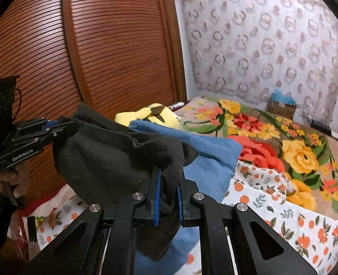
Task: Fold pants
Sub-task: 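Place the folded black pants on top of the blue denim stack with both grippers, then open both grippers and withdraw them from the stack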
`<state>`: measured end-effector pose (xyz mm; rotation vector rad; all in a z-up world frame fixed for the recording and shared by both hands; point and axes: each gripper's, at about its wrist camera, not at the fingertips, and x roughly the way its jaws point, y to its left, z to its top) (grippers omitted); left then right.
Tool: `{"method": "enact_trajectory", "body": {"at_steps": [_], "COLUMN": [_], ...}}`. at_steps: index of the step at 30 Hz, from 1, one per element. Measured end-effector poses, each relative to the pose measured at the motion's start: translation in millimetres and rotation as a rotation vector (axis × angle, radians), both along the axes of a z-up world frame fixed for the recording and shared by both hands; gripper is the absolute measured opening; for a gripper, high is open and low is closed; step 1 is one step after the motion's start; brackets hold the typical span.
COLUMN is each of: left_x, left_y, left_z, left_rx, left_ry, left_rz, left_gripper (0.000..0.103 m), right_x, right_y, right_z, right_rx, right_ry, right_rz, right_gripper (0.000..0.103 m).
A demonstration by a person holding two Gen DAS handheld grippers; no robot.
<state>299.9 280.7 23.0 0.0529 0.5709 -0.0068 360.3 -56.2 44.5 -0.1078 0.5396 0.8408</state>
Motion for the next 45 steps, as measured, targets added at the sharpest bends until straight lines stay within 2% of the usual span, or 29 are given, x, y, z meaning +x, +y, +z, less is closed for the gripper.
{"method": "enact_trajectory", "body": {"at_steps": [6,8,10,12,13,15,19,21,25,27,37,40,42,43,44,45], "left_x": [42.7,54.2,60.3,61.1,60.7,57.1,49.8,44.5,29.4,21.1,-13.4,-20.8,-26.0,-28.5,-31.0,-34.3], "left_y": [9.1,15.9,19.8,24.2,25.0,26.2,20.1,13.8,-7.9,-19.7,-79.4,-92.4,-101.0,-105.3,-110.6,-116.1], "left_z": [-28.5,-36.4,-39.8,-41.0,-41.6,-42.2,-42.3,-41.6,-39.3,-38.1,-37.5,-36.7,-35.9,-35.3,-34.6,-34.0], "left_rx": [-0.004,-0.037,-0.045,-0.043,-0.045,-0.051,-0.039,-0.036,-0.006,-0.008,0.014,-0.008,-0.023,-0.024,-0.027,-0.031], "left_ry": [0.065,0.09,0.094,0.08,0.08,0.07,0.059,0.049,0.027,0.018,-0.008,-0.019,-0.025,-0.029,-0.036,-0.043], "left_rz": [0.02,0.026,0.043,0.067,0.07,0.073,0.073,0.077,0.068,0.058,0.006,-0.011,-0.019,-0.02,-0.021,-0.027], "left_gripper": [0.014,0.016,0.021,0.033,0.036,0.051,0.056,0.066,0.07,0.077,0.085,0.089,0.092,0.092,0.093,0.093], "right_x": [48.8,58.7,66.6,70.9,72.4,68.9,52.3,44.3,27.5,16.1,-29.0,-40.8,-55.8,-62.3,-69.3,-74.7], "right_y": [28.9,39.5,52.2,54.2,53.6,51.0,50.7,50.6,37.2,30.4,-7.5,-18.6,-27.8,-33.8,-37.6,-43.4], "right_z": [-18.1,-23.0,-27.2,-28.8,-28.8,-29.8,-32.2,-33.3,-36.5,-36.6,-42.7,-45.1,-46.1,-46.6,-46.2,-46.0], "right_rx": [-0.035,-0.055,-0.08,-0.091,-0.085,-0.06,-0.048,-0.036,-0.014,-0.004,0.01,-0.006,-0.005,0.001,0.009,0.014], "right_ry": [0.021,0.018,0.012,-0.002,-0.005,0.005,0.0,0.009,0.024,0.023,0.035,0.033,0.025,0.022,0.022,0.025], "right_rz": [-0.027,-0.04,-0.07,-0.11,-0.123,-0.131,-0.121,-0.115,-0.108,-0.117,-0.197,-0.231,-0.252,-0.264,-0.272,-0.288], "right_gripper": [0.012,0.017,0.02,0.027,0.029,0.031,0.032,0.032,0.034,0.036,0.048,0.058,0.077,0.083,0.094,0.1]}}
